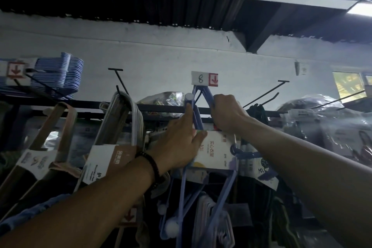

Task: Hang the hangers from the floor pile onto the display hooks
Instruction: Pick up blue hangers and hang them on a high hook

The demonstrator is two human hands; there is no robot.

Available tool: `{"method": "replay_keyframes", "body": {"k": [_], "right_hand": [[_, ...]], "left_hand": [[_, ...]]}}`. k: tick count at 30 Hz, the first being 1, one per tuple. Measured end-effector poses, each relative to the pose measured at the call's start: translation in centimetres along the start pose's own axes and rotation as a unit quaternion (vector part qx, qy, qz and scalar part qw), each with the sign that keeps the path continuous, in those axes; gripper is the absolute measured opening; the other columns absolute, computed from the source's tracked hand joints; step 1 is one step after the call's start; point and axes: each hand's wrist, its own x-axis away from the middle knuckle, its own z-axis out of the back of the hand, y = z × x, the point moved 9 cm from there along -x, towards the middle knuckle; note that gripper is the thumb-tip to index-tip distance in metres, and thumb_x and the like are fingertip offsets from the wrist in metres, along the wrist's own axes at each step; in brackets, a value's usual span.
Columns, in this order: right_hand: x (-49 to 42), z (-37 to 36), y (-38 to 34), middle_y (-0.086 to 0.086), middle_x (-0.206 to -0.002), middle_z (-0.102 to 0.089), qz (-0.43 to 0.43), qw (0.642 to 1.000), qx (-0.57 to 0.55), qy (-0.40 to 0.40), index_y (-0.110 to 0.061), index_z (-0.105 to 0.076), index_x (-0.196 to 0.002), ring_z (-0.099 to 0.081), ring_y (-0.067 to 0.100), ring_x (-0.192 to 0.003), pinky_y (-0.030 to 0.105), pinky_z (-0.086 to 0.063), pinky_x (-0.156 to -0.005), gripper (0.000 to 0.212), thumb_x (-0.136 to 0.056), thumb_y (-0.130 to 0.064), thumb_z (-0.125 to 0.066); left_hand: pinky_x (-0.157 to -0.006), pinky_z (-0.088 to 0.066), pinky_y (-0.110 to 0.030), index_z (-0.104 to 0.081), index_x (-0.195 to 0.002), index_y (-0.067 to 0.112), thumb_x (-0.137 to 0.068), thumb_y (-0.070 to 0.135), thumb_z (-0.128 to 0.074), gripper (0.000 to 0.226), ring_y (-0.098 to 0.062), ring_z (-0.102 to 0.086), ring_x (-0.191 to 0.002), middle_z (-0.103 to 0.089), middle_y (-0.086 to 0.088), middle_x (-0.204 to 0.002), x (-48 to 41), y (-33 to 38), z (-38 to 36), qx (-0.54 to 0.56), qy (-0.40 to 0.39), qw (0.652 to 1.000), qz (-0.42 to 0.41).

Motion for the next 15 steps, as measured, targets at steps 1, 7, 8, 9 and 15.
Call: {"method": "replay_keyframes", "body": {"k": [1, 7, 8, 9, 15], "right_hand": [[-0.3, -0.2, 0.0, 0.003, -0.079, -0.054, 0.0, 1.0, -0.004, -0.002, -0.009, -0.054, -0.099, -0.05, 0.013, -0.062, 0.025, -0.034, -0.047, 0.003, -0.102, -0.011, -0.054], [-1.2, -2.4, -1.2, 0.008, -0.101, -0.052, 0.036, 0.999, 0.038, 0.007, 0.001, -0.054, -0.119, -0.049, 0.02, -0.075, 0.029, -0.04, -0.061, 0.024, -0.097, -0.006, -0.062], [-1.4, -3.1, -0.9, 0.009, -0.104, -0.054, 0.034, 0.999, 0.041, 0.006, 0.001, -0.053, -0.119, -0.048, 0.018, -0.072, 0.026, -0.039, -0.057, 0.028, -0.094, -0.005, -0.065], [-1.4, -3.9, -0.4, 0.009, -0.103, -0.056, 0.025, 0.999, 0.035, 0.0, 0.001, -0.053, -0.118, -0.048, 0.015, -0.069, 0.022, -0.037, -0.053, 0.031, -0.092, -0.005, -0.068], [-0.2, -8.7, 1.6, 0.018, -0.118, -0.061, -0.004, 0.994, 0.051, -0.093, 0.004, -0.049, -0.13, -0.068, 0.033, -0.103, 0.032, -0.056, -0.078, 0.049, -0.089, -0.006, -0.074]], "left_hand": [[-0.103, -0.051, -0.056, 0.024, -0.159, 0.04, -0.102, 0.064, -0.042, 0.09, -0.033, -0.053, -0.129, -0.057, -0.008, -0.141, -0.3, -0.4, 0.0, -0.008, -0.005, 1.0, 0.005], [-0.101, -0.052, -0.059, 0.025, -0.159, 0.036, -0.099, 0.06, -0.048, 0.098, -0.04, -0.053, -0.131, -0.056, -0.013, -0.144, -1.1, -2.7, 0.0, -0.068, -0.02, 0.997, 0.02], [-0.105, -0.05, -0.056, 0.023, -0.161, 0.033, -0.099, 0.056, -0.053, 0.1, -0.036, -0.049, -0.135, -0.051, -0.011, -0.151, -0.8, -2.6, -0.1, -0.086, -0.025, 0.996, 0.017], [-0.11, -0.047, -0.053, 0.021, -0.162, 0.028, -0.1, 0.05, -0.058, 0.103, -0.033, -0.042, -0.141, -0.041, -0.009, -0.16, -0.4, -2.4, -0.4, -0.113, -0.031, 0.993, 0.012], [-0.109, -0.046, -0.053, -0.002, -0.165, 0.016, -0.095, 0.04, -0.066, 0.098, -0.036, -0.037, -0.141, 0.006, -0.004, -0.175, 0.7, -2.2, -3.5, -0.311, -0.067, 0.947, -0.037]]}}
